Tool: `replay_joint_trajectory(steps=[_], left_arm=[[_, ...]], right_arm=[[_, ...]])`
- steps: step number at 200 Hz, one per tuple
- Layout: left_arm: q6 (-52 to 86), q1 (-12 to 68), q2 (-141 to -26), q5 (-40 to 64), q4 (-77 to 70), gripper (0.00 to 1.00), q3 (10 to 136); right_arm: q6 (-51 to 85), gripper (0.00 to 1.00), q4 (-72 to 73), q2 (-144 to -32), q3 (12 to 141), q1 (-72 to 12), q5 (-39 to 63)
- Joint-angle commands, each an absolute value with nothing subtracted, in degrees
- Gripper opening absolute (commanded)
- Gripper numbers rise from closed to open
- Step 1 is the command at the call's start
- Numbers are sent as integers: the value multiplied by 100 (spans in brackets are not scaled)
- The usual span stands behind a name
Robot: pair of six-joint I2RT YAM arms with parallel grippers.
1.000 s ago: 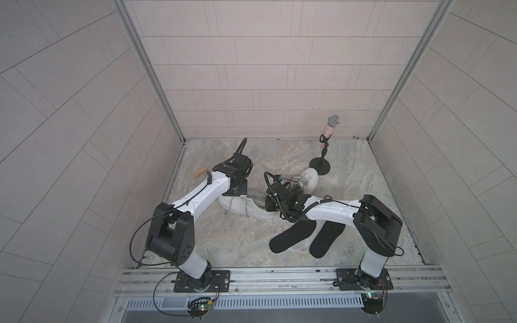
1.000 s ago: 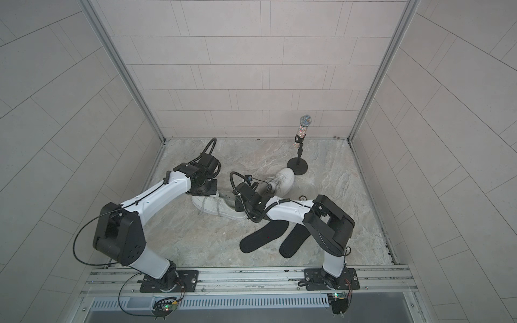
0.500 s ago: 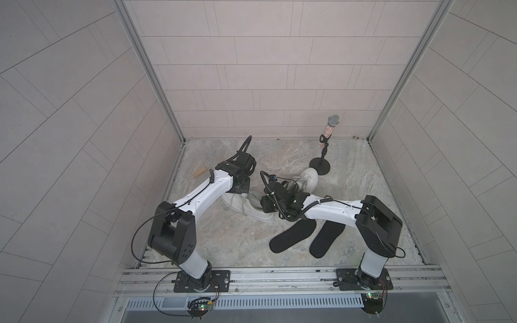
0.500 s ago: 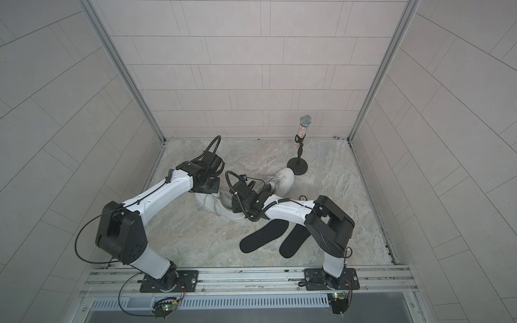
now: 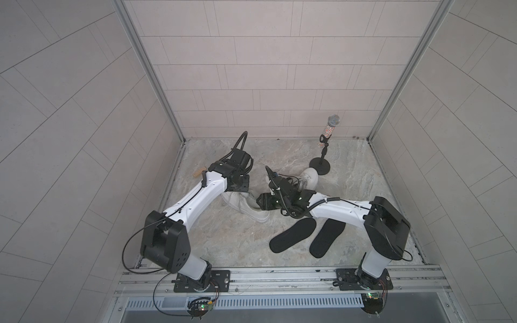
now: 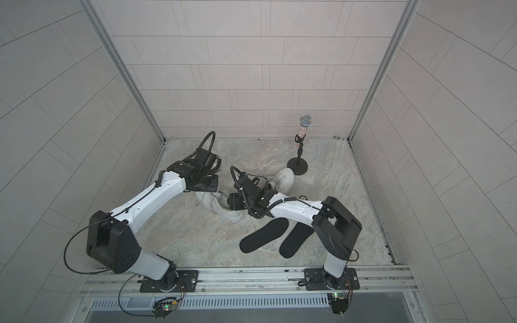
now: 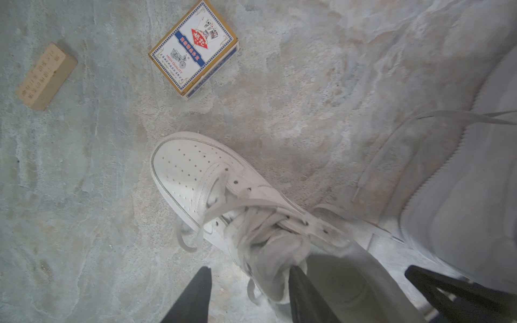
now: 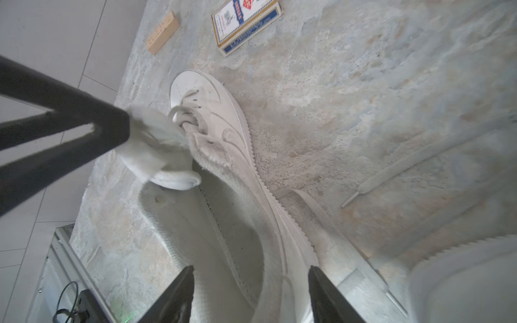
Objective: Insert the insole into the shoe
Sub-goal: Adjust the shoe at the center of the board.
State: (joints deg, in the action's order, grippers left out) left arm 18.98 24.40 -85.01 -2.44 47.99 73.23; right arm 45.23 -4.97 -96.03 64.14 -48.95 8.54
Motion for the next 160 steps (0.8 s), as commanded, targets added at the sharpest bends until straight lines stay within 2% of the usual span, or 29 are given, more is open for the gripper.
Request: replay_joint_trajectory(steps=[1, 32, 77, 94, 119, 160], left_arm=[[1720, 2477, -8068, 192, 4908, 52, 7342], [1360, 3050, -7919, 448, 5035, 53, 7529], [1065, 5027, -8250, 435, 4695, 53, 7384], [964, 5532, -8501, 525, 4394, 54, 7181], [1121, 5835, -8898, 538, 4101, 55, 7009], [1354, 5917, -9400, 398, 3569, 56, 6666]], right_arm=[[4535, 67, -614, -8953, 6224, -4686, 958], [4473, 68, -1056, -8137, 5788, -4051, 966], [4094, 68, -1879, -7151, 5123, -2587, 1215], [3979, 67, -2023, -6992, 4906, -2071, 1385], [3752, 67, -2312, -6925, 4825, -1633, 1452], [3551, 64, -2620, -7021, 4829, -1450, 1255]])
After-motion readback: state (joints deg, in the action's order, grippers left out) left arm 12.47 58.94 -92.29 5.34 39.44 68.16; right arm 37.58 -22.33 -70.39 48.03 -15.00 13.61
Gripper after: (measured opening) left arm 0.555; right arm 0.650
